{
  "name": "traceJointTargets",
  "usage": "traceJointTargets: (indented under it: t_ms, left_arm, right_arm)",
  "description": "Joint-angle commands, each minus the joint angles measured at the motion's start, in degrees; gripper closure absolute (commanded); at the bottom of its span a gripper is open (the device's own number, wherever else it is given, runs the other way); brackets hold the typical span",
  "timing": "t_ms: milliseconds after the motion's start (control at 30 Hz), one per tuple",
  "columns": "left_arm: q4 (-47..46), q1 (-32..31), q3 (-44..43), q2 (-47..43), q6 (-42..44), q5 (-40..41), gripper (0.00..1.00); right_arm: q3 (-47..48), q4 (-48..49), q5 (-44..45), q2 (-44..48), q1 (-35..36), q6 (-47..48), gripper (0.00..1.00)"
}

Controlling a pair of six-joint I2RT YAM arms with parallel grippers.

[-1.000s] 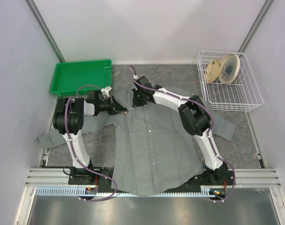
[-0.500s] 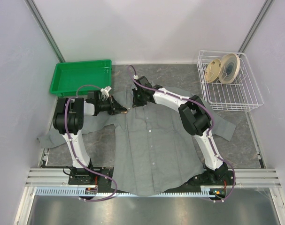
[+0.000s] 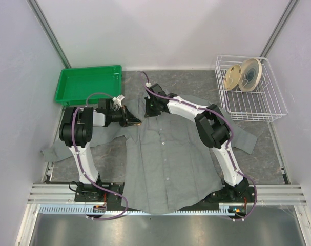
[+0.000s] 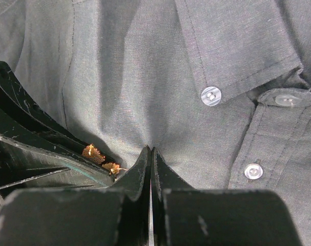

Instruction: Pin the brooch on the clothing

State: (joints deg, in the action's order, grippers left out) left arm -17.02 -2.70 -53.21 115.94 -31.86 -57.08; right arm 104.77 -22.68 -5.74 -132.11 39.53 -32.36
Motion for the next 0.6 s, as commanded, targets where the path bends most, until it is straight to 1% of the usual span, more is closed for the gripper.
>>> traceJointTargets:
  t_ms: [0,567]
  left_arm:
    - [-0.3,-0.2,-1.5,-0.7,2.2,-0.2,0.98]
    - [2.3,-1.8,-4.0,1.1,3.6,0.1,0.98]
  right_arm:
    - [-0.4,1.6,0.7,3.8,-0.1,-0.2,1.0]
    - [-0.6,1.8,0.5,3.9,0.8,-0.7,1.0]
